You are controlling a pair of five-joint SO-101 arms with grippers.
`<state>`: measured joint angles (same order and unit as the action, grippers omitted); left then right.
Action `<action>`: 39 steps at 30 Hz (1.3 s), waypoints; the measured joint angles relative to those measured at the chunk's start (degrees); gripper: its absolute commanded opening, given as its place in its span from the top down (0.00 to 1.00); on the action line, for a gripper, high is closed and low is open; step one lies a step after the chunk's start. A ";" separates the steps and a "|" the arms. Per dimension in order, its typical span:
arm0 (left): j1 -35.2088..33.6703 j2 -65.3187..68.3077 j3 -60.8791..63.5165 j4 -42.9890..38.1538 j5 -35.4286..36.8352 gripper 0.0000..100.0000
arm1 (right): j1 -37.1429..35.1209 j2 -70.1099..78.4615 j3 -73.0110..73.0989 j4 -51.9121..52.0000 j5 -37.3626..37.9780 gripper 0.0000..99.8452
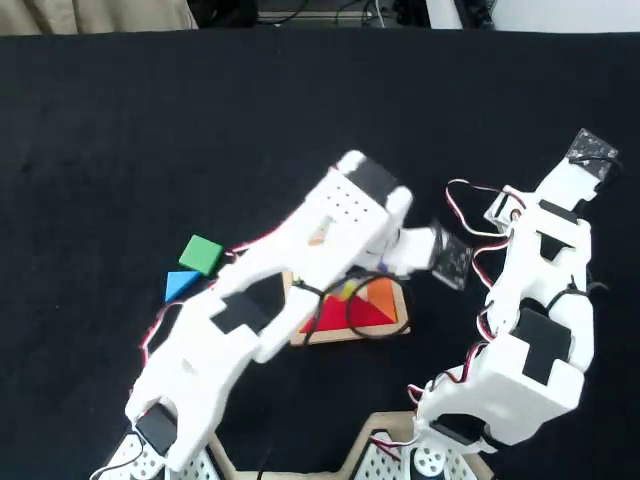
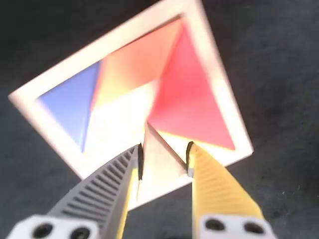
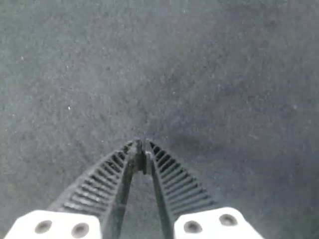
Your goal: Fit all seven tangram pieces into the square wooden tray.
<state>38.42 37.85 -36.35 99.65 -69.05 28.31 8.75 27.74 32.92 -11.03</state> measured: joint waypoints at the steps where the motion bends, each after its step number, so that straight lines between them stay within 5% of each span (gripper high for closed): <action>1: 0.26 1.14 0.88 -1.23 0.00 0.86 | 0.00 0.00 0.00 0.00 0.00 0.99; 6: 0.09 6.68 2.20 -6.51 0.00 0.84 | 1.58 0.00 0.00 0.00 0.00 0.99; 11: -0.18 8.18 0.26 -6.86 5.54 0.70 | 1.76 0.00 0.00 0.00 0.00 0.99; 22: -0.79 8.35 -9.23 -1.76 12.84 0.71 | 1.76 0.00 0.00 0.00 0.00 0.99; 31: -13.89 -3.25 -14.77 0.62 27.08 0.71 | 0.70 -3.96 1.05 0.70 0.35 0.99; 39: -28.75 -30.24 1.76 0.70 48.62 0.71 | -13.63 -24.62 8.35 10.02 16.53 0.99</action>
<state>9.67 7.60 -34.59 100.35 -20.44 14.68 -15.87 36.09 42.95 5.49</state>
